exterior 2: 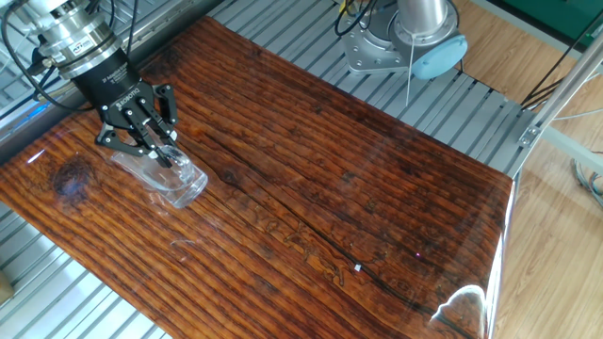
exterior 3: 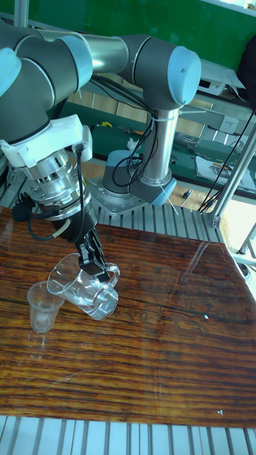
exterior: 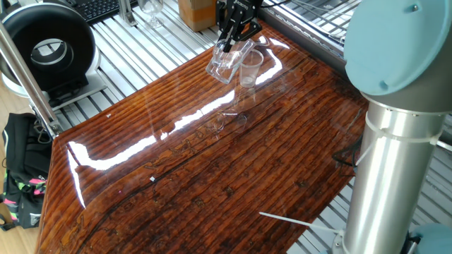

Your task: Pour the water from one cup into another empty cup

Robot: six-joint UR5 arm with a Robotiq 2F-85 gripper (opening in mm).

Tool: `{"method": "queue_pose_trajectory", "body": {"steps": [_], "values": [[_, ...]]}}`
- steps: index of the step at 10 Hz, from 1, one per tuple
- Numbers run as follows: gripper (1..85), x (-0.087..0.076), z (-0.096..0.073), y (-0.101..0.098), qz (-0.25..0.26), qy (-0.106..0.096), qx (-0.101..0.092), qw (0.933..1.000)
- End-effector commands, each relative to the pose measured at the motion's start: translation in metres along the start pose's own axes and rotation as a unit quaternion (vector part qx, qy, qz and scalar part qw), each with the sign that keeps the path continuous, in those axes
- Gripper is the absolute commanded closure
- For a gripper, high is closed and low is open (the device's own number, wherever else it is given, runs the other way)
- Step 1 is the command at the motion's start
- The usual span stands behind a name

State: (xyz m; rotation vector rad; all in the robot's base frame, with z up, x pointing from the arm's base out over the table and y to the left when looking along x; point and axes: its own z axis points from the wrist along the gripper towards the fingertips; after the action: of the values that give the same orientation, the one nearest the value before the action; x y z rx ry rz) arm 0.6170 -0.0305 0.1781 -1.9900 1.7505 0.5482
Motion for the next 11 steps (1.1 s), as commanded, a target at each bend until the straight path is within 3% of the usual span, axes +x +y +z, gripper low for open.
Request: {"method": "queue_pose_trajectory", "body": {"steps": [1,8,11], "values": [[84.0,-0.0026,-0.0016,-0.0023,0.0,-0.009,0.003,1.0],[84.0,-0.0013,-0.0016,-0.0011,0.006,-0.01,0.002,0.9999],[84.0,-0.0029,-0.0023,0.0002,0.009,-0.021,0.002,0.9997]]}}
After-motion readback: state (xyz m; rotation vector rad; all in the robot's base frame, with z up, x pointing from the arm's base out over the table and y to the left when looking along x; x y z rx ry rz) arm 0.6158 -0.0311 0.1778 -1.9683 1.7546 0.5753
